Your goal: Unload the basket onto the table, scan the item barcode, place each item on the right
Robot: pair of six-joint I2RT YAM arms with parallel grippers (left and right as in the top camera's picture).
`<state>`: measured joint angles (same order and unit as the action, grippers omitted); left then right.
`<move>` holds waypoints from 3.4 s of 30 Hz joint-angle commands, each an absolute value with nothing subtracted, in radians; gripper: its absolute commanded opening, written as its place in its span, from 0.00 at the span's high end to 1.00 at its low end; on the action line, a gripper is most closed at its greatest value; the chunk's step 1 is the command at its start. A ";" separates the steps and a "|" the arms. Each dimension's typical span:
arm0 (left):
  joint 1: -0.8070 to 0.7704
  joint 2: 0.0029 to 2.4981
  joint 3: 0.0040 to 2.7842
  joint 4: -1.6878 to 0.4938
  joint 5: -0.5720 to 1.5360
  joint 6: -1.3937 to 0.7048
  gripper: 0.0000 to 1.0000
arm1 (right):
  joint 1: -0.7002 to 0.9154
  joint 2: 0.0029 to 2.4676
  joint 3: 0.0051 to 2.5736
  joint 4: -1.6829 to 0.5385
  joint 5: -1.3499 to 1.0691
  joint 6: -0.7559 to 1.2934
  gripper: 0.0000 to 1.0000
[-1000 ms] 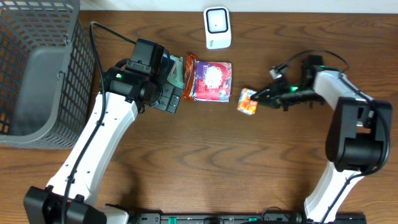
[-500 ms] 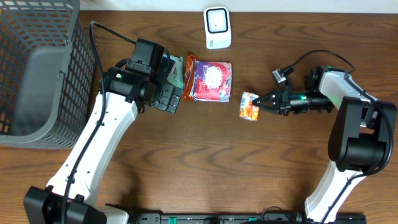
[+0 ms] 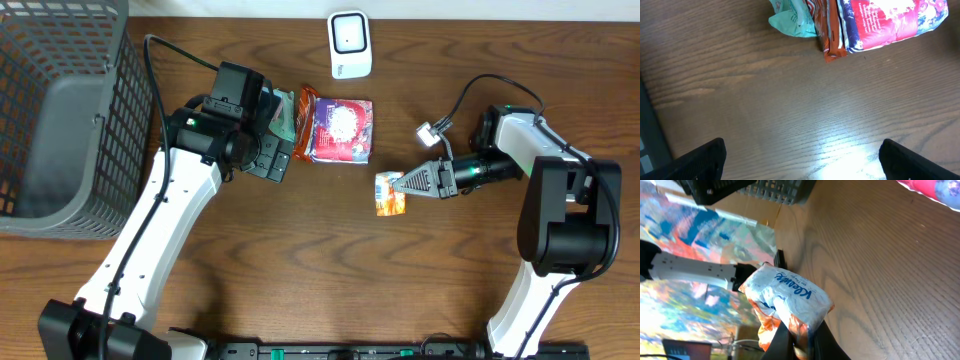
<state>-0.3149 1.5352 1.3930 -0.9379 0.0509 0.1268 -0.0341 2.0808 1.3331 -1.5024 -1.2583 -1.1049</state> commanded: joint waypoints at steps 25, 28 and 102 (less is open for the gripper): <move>-0.312 1.537 1.404 -0.941 0.057 0.114 0.02 | 0.014 2.093 1.362 -1.515 -1.292 -1.147 0.99; -0.312 1.537 1.404 -0.941 0.057 0.114 0.02 | 0.013 2.093 1.399 -1.515 -1.269 -1.110 0.99; -0.312 1.537 1.404 -0.941 0.057 0.114 0.02 | 0.454 2.375 1.919 -0.010 0.496 -0.405 0.99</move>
